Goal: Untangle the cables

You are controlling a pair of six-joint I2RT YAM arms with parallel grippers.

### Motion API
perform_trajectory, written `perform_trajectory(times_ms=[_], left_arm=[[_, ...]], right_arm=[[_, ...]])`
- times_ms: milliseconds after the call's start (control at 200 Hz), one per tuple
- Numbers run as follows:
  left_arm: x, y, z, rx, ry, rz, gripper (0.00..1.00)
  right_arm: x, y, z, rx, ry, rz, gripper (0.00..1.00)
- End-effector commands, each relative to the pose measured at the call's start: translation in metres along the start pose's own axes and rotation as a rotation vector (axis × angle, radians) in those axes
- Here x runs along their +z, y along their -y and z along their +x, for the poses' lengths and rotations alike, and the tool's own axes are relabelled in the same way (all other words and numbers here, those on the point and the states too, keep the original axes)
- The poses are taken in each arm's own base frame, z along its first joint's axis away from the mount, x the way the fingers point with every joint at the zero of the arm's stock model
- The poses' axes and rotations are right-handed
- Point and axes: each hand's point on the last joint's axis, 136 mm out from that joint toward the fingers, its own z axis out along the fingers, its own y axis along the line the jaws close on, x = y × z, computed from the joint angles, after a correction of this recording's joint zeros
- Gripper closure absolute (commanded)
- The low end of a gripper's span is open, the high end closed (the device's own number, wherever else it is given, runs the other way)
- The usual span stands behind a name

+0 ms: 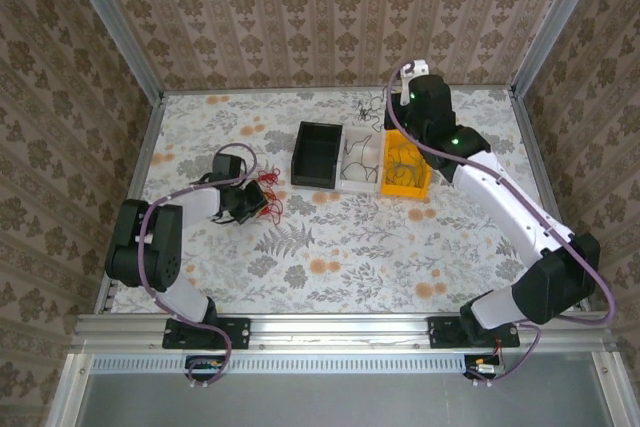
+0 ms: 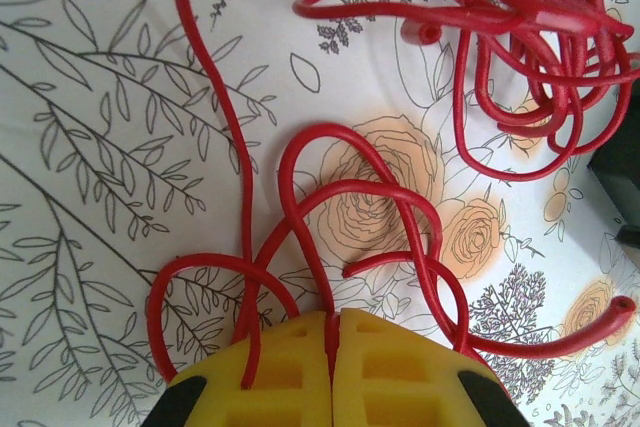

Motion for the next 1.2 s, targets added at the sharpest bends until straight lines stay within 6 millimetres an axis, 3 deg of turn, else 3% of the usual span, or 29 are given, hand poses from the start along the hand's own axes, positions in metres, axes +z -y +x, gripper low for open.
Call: perform_trajectory(times_ms=[0, 265, 505, 550, 665, 735, 820, 875, 955, 1115, 1190], left_arm=[[0.009, -0.022, 0.010, -0.034, -0.037, -0.080, 1.00], [0.009, -0.018, 0.011, -0.013, -0.043, -0.066, 1.00], [0.011, -0.014, 0.013, 0.008, -0.063, -0.045, 1.00], [0.011, -0.012, 0.013, 0.012, -0.064, -0.040, 1.00], [0.011, -0.008, 0.014, 0.025, -0.069, -0.021, 1.00], [0.010, -0.005, 0.015, 0.035, -0.072, -0.010, 1.00], [0.008, -0.001, 0.016, 0.060, -0.068, 0.009, 1.00], [0.006, 0.009, 0.017, 0.100, -0.061, 0.048, 1.00], [0.002, 0.026, 0.019, 0.169, -0.058, 0.106, 0.94], [-0.006, 0.054, 0.032, 0.265, -0.096, 0.208, 0.52], [-0.011, 0.052, 0.030, 0.253, -0.074, 0.208, 0.40]], right_arm=[[0.020, -0.009, 0.023, -0.006, -0.072, -0.041, 1.00], [0.069, -0.025, 0.080, 0.025, -0.232, -0.082, 1.00], [0.090, -0.026, 0.107, 0.041, -0.302, -0.068, 0.98], [0.092, -0.026, 0.111, 0.045, -0.319, -0.061, 0.92], [0.091, -0.023, 0.118, 0.053, -0.337, -0.037, 0.64], [0.084, -0.022, 0.115, 0.049, -0.320, -0.028, 0.57], [0.075, -0.025, 0.111, 0.040, -0.304, -0.038, 0.56], [0.069, -0.036, 0.110, 0.031, -0.300, -0.082, 0.56], [0.059, -0.070, 0.117, 0.007, -0.315, -0.223, 0.56], [0.041, -0.142, 0.154, -0.092, -0.402, -0.446, 0.56], [0.035, -0.168, 0.172, -0.108, -0.449, -0.530, 0.57]])
